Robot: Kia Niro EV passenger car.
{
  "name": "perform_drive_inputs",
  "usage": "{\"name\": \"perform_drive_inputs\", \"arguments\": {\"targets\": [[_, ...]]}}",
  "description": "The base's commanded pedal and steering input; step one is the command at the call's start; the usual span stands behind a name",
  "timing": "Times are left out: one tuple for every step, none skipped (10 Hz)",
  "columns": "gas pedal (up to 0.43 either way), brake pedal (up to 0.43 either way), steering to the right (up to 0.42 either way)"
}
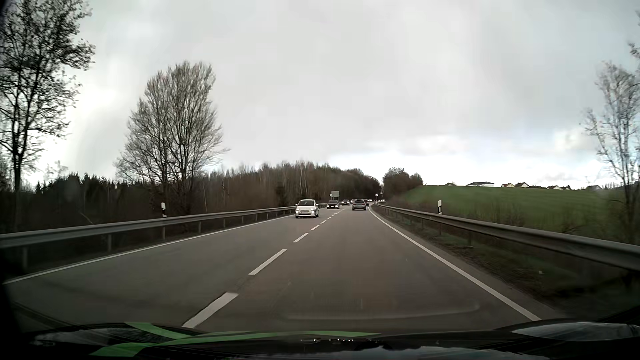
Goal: Follow the waypoints while adhering to traffic rules and regulations
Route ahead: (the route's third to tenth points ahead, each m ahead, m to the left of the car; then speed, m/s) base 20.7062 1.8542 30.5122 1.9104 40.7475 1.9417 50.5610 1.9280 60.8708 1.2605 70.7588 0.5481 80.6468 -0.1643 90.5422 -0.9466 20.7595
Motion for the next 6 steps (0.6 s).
{"name": "perform_drive_inputs", "arguments": {"targets": [[0.118, 0.0, 0.001], [0.118, 0.0, 0.002], [0.118, 0.0, 0.004], [0.118, 0.0, 0.003], [0.118, 0.0, 0.004], [0.118, 0.0, 0.004]]}}
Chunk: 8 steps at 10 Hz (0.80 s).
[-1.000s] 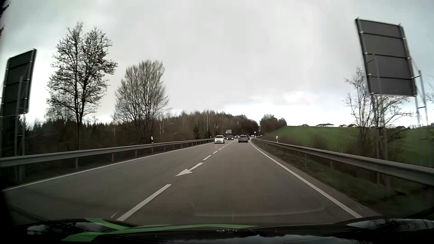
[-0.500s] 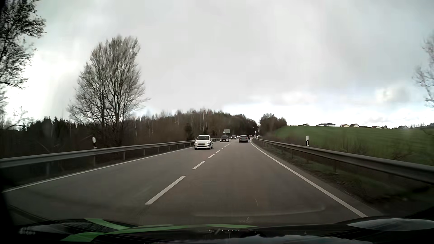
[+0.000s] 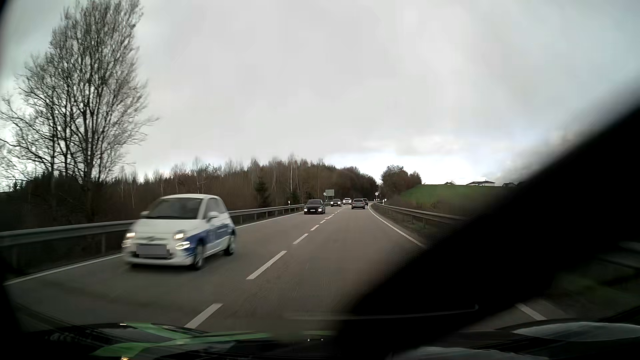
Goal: Follow the waypoints while adhering to traffic rules and regulations
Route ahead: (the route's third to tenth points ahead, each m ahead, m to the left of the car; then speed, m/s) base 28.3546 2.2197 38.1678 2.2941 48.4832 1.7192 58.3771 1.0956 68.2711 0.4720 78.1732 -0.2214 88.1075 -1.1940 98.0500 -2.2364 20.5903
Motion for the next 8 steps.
{"name": "perform_drive_inputs", "arguments": {"targets": [[0.118, 0.0, 0.004], [0.118, 0.0, 0.004], [0.118, 0.0, 0.004], [0.118, 0.0, 0.004], [0.118, 0.0, 0.003], [0.118, 0.0, 0.002], [0.118, 0.0, 0.002], [0.118, 0.0, 0.002]]}}
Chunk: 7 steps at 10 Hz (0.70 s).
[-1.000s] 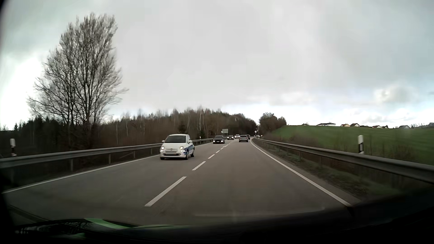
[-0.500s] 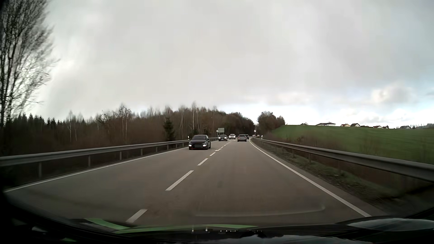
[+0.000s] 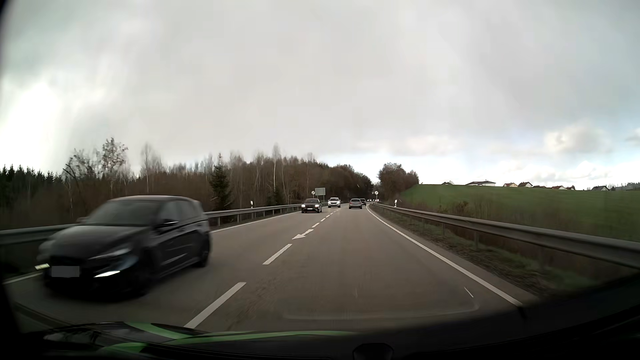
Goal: Follow the waypoints while adhering to traffic rules and regulations
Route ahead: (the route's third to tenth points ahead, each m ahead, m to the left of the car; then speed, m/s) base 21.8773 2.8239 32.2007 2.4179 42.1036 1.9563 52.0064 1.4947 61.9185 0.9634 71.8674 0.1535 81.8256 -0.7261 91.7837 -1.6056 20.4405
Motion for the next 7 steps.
{"name": "perform_drive_inputs", "arguments": {"targets": [[0.118, 0.0, 0.002], [0.118, 0.0, 0.001], [0.118, 0.0, 0.001], [0.118, 0.0, 0.001], [0.118, 0.0, 0.001], [0.118, 0.0, 0.001], [0.118, 0.0, 0.001]]}}
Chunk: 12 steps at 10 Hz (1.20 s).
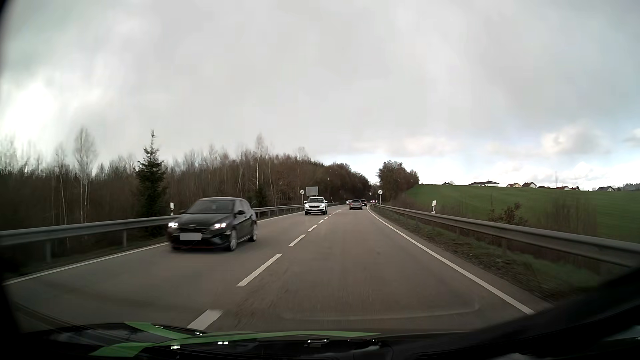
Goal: Follow the waypoints while adhering to traffic rules and regulations
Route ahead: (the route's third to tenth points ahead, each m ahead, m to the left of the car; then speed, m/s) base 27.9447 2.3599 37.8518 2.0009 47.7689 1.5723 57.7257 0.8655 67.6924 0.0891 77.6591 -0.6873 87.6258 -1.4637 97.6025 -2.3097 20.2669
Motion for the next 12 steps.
{"name": "perform_drive_inputs", "arguments": {"targets": [[0.118, 0.0, 0.001], [0.118, 0.0, 0.001], [0.118, 0.0, 0.002], [0.118, 0.0, 0.003], [0.118, 0.0, 0.003], [0.118, 0.0, 0.003], [0.118, 0.0, 0.003], [0.118, 0.0, 0.003], [0.118, 0.0, 0.003], [0.118, 0.0, 0.003], [0.118, 0.0, 0.003], [0.118, 0.0, 0.003]]}}
